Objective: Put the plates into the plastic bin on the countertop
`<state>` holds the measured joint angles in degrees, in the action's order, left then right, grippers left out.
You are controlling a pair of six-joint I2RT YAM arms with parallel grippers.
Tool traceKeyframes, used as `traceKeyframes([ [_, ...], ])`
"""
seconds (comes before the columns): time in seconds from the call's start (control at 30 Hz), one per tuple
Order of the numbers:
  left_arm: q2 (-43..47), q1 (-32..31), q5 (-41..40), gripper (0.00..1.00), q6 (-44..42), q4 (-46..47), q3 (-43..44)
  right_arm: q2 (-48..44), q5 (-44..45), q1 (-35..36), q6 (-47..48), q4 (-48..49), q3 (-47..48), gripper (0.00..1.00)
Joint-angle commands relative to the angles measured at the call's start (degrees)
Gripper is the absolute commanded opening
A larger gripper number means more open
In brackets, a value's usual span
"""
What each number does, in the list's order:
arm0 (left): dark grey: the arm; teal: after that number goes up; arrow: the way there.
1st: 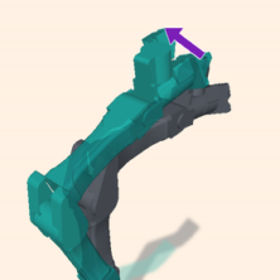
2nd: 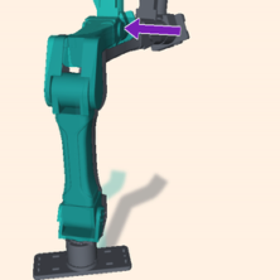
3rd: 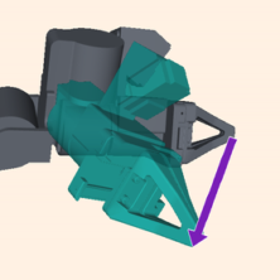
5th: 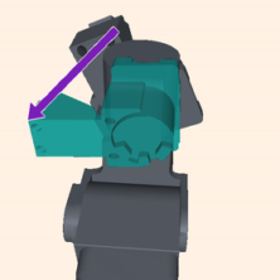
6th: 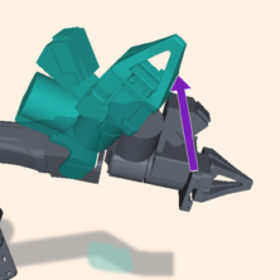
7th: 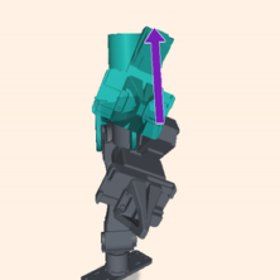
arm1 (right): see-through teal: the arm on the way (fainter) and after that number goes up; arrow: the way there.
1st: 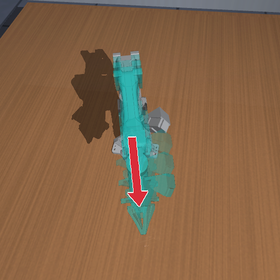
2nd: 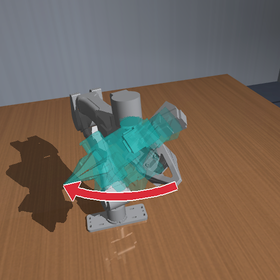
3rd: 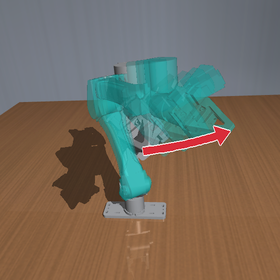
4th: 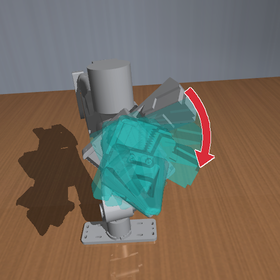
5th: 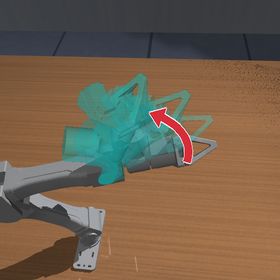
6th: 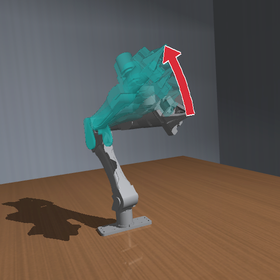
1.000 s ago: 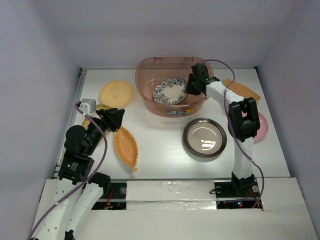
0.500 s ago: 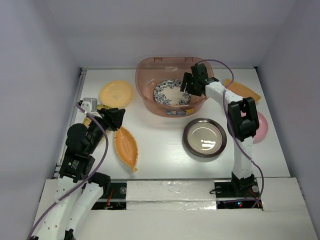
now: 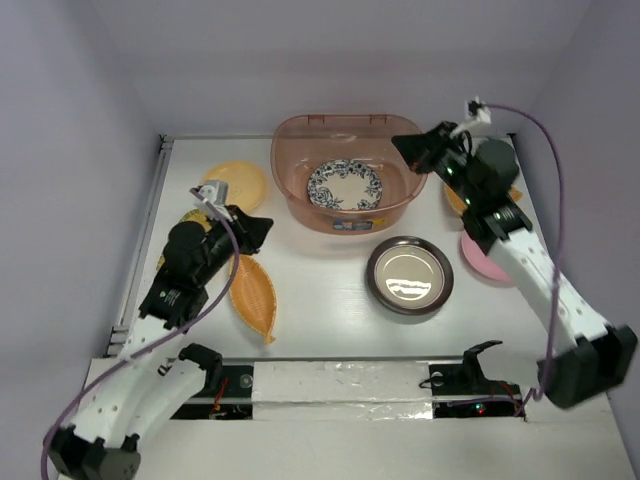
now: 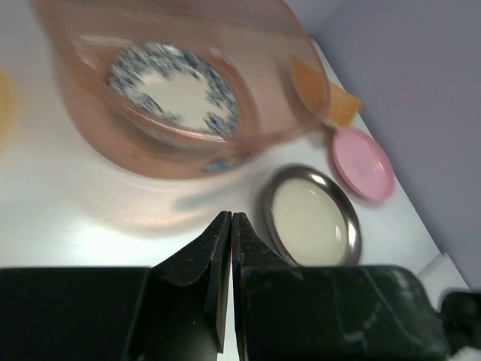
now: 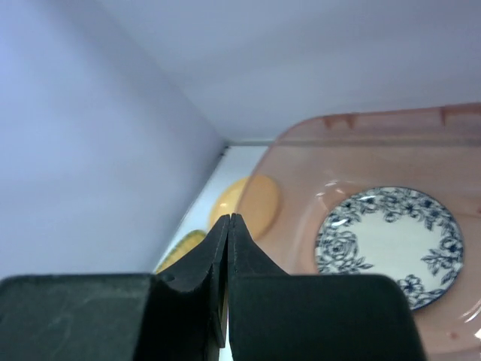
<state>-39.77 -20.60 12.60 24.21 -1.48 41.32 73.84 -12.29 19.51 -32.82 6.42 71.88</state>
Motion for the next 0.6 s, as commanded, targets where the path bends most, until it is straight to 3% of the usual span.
traceKeyframes([
  [0.0, -3.6, -9.2, -2.5, 0.01, 4.3, 5.0, -1.5, -10.7, -3.4, 0.1, -2.5, 7.6, -13.6, 0.0],
  [0.1, -8.4, -17.9, -11.8, 0.01, 6.7, 7.2, -1.9, -18.5, -3.3, 0.1, -3.2, 7.7, -24.3, 0.01],
  [0.23, -19.2, -27.1, -14.8, 0.07, 11.2, 14.1, -2.8, -33.7, -1.3, 0.1, -2.2, 0.5, -32.7, 0.07],
  [0.3, -23.0, -28.6, -13.6, 0.12, 13.4, 17.4, -3.8, -38.6, -1.3, 0.1, -1.5, -2.6, -34.8, 0.1],
  [0.43, -31.8, -30.5, -9.4, 0.33, 17.7, 28.5, -6.0, -48.8, -0.5, 0.1, -0.3, -13.0, -37.4, 0.22],
  [0.57, -38.9, -31.9, -9.5, 0.43, 21.1, 33.8, -6.3, -55.4, 0.9, 0.1, -0.3, -17.9, -38.9, 0.33],
])
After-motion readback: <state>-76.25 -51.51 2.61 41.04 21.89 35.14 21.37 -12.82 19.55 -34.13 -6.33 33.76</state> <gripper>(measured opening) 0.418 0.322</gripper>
